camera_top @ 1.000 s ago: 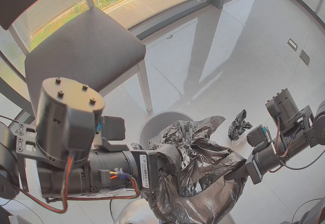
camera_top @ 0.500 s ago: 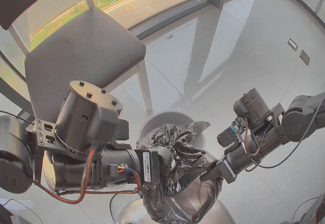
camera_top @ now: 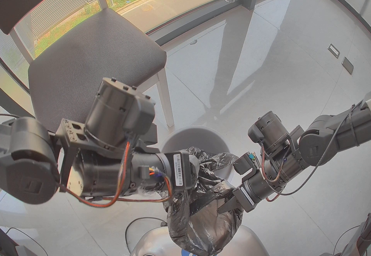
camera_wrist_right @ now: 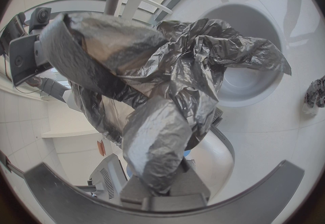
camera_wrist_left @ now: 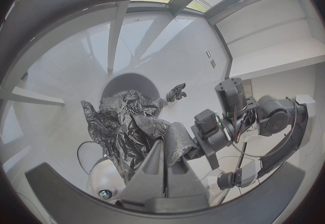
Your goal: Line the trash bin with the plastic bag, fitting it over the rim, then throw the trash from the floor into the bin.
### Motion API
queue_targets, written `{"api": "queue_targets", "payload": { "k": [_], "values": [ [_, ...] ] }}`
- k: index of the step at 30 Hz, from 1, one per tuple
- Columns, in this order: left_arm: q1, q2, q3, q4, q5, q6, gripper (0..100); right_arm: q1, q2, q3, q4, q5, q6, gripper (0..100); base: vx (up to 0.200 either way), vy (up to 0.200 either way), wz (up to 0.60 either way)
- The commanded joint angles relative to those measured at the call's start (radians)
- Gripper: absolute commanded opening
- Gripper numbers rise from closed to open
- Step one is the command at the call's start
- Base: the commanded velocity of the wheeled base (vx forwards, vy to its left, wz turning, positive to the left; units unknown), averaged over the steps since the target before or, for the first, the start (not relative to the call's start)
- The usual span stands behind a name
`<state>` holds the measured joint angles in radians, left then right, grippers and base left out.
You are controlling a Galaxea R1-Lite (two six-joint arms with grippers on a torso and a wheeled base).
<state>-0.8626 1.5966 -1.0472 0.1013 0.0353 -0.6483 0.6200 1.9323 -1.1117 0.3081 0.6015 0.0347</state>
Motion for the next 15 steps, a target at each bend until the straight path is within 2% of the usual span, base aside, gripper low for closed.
{"api": "queue_targets", "payload": {
  "k": [1,10,15],
  "values": [
    [0.023,0.083,-0.062,-0.003,-0.003,0.001,0,-0.029,0.03,-0.002,-0.006,0.008,0.005,0,0.0,0.0,0.0],
    [0.08,0.22,-0.158,-0.041,-0.025,0.004,0,-0.181,0.048,0.004,-0.046,0.009,-0.006,0,0.0,0.0,0.0],
    [0.129,0.27,-0.192,-0.058,-0.025,0.029,0,-0.22,0.07,-0.002,-0.078,0.006,-0.001,0,0.0,0.0,0.0]
  ]
}}
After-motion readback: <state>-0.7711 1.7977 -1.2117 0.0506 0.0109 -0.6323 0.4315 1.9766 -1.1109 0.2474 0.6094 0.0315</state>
